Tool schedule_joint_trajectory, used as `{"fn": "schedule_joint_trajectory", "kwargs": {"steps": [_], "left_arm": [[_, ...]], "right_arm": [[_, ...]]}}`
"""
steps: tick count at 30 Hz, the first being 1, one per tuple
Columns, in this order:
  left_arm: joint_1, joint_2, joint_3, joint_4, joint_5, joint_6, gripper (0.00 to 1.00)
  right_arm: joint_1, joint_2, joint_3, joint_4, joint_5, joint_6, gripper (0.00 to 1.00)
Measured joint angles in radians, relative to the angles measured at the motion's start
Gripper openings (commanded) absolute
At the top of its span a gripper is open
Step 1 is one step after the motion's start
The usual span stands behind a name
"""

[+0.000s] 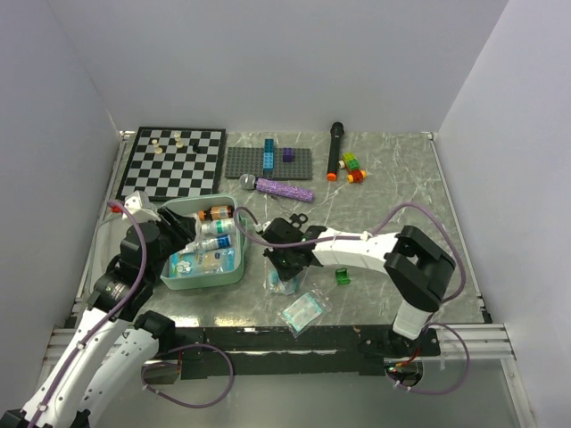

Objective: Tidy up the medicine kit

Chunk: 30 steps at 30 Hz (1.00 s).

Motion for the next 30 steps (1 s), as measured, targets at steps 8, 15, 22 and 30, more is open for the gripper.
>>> {"fn": "schedule_joint_trajectory", "kwargs": {"steps": [8,15,22,30], "left_arm": [[0.0,-0.025,0.031,-0.029,-0.047,0.005,0.55],[0.0,-0.078,0.074,-0.049,-0.112,0.01,0.56],[0.0,-0.107,0.083,-0.086,-0.157,0.005,0.56],[-0.001,-0.164,0.083,-0.108,-0.197,0.003,0.57]], "right_arm": [[-0.009,-0.122,0.198,-0.119,0.068,-0.04,0.1],[-0.023,-0.033,0.533,-0.099,0.039,-0.084,0.1],[-0.011,0.256,0.767,-0.092,-0.066,-0.097,0.1],[0.038,0.466,0.888,-0.14,-0.166,-0.114,0.1]]}}
